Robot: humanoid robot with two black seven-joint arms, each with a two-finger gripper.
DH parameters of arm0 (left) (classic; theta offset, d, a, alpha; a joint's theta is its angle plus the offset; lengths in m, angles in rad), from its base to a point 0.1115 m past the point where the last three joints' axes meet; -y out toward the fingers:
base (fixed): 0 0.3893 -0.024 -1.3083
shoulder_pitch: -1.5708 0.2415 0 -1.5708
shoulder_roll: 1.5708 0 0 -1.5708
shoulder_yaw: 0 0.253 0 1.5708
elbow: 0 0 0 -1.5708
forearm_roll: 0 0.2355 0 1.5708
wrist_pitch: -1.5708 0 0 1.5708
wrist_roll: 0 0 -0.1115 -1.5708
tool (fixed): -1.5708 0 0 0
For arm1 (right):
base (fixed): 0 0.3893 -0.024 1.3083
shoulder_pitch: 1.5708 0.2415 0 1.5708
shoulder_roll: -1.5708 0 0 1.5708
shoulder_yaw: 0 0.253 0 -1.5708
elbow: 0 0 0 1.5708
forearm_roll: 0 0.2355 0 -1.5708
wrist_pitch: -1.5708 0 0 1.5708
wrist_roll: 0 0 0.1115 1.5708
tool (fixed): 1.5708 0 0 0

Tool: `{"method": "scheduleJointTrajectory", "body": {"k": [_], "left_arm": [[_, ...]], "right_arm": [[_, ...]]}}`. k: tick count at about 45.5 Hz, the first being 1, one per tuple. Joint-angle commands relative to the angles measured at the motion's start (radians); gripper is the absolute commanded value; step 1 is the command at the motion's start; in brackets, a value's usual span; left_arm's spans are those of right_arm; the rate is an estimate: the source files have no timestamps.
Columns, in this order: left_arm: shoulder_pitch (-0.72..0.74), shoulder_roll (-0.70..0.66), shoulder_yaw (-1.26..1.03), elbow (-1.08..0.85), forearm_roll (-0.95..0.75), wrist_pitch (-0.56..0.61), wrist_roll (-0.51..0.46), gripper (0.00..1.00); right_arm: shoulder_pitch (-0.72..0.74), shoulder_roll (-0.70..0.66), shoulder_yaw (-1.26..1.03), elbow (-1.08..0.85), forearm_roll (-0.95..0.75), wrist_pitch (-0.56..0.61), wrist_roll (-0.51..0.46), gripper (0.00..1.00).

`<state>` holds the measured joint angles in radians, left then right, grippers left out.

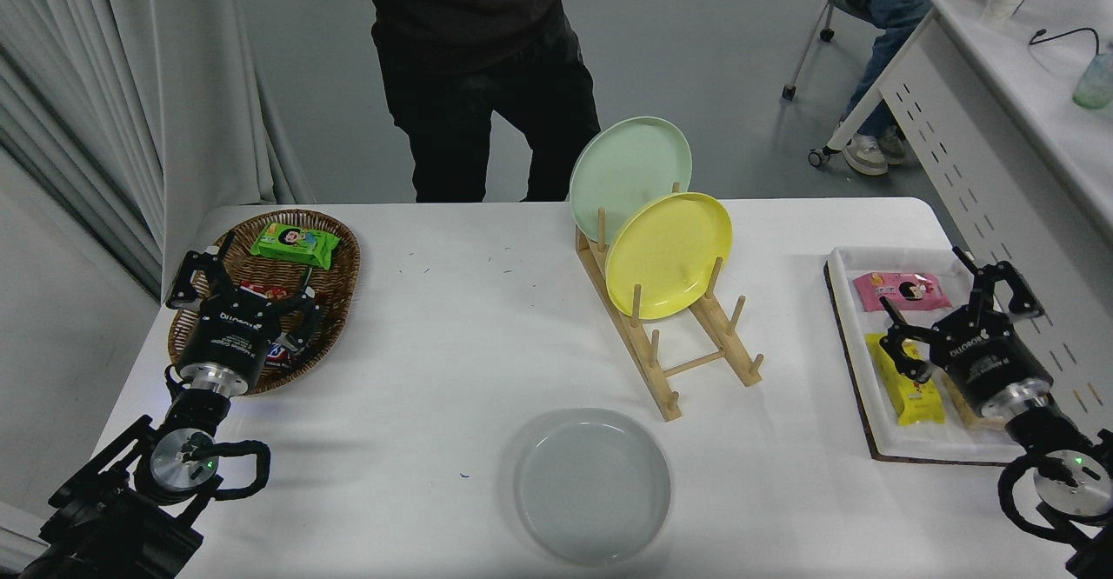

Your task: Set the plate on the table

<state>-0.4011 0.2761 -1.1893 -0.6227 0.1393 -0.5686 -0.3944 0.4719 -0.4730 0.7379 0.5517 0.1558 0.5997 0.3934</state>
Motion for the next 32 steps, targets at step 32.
{"method": "scheduleJointTrajectory", "body": {"k": [32], "left_arm": [[-0.001, 0.0, 0.0, 0.0, 0.0, 0.001, 0.0, 0.98]], "right_arm": [[0.002, 0.065, 0.143, -0.131, 0.005, -0.004, 0.001, 1.0]]}}
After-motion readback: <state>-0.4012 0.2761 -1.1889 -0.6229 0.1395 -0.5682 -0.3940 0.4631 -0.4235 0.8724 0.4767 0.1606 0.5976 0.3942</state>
